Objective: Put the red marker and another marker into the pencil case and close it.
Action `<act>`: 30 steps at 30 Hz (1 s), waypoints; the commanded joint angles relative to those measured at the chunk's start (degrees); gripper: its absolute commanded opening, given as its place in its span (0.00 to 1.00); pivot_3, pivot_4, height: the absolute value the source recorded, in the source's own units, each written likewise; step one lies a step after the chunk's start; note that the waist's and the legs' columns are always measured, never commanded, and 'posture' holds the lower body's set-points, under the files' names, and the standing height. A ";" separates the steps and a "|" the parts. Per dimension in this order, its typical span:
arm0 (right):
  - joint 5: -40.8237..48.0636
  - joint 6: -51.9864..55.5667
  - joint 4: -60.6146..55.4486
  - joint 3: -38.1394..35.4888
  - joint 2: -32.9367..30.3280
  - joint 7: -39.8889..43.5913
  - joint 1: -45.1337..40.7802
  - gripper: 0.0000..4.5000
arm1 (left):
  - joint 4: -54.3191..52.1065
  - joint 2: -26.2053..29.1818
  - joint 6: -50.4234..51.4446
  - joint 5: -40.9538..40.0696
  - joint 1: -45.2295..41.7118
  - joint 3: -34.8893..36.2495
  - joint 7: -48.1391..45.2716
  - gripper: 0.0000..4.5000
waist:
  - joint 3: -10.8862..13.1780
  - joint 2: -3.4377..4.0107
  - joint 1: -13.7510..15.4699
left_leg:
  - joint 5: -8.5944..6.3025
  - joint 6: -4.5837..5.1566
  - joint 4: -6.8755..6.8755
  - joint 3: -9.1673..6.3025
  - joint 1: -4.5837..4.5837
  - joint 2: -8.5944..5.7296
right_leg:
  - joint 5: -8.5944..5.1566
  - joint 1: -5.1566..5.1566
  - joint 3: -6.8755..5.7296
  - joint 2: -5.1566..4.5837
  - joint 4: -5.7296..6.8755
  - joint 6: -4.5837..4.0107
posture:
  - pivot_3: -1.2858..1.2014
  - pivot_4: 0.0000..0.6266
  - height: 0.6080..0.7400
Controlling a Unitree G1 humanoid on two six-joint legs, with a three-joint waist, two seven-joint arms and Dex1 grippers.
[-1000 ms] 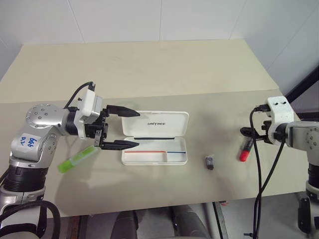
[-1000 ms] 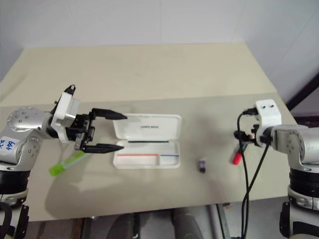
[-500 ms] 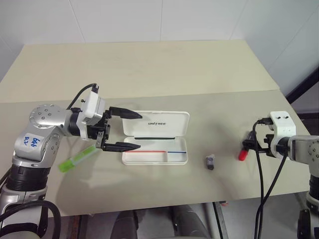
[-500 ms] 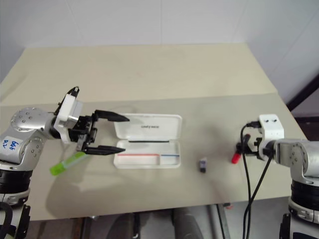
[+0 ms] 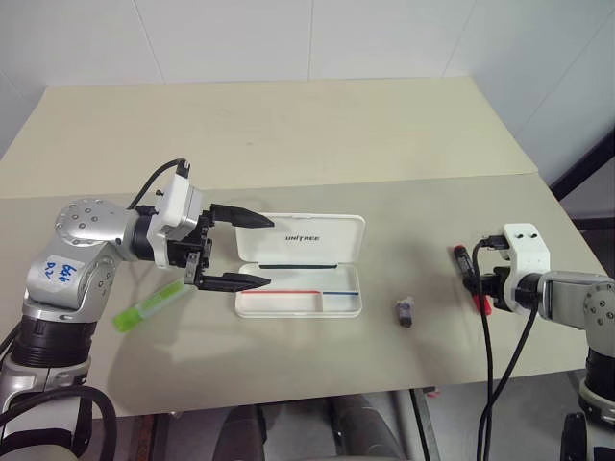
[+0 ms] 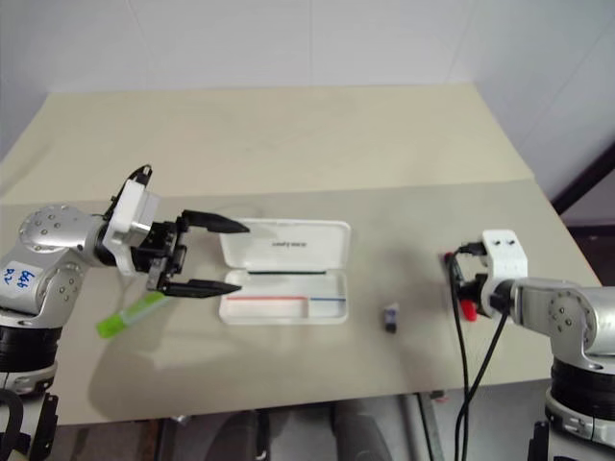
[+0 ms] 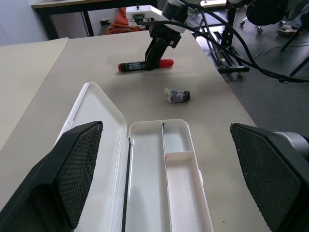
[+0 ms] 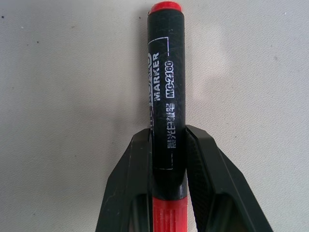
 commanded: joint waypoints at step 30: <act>9.65 -56.92 -3.50 10.25 -7.33 50.42 -10.30 0.13 | 14.49 3.67 -15.24 5.63 2.31 7.95 -1.41 1.00 | 0.01 0.02 -0.01 | 0.02 0.03 0.02 -0.03 0.08 0.04 | 0.02 0.03 -0.09 0.01 0.15 -0.03 | 0.52 0.24 1.00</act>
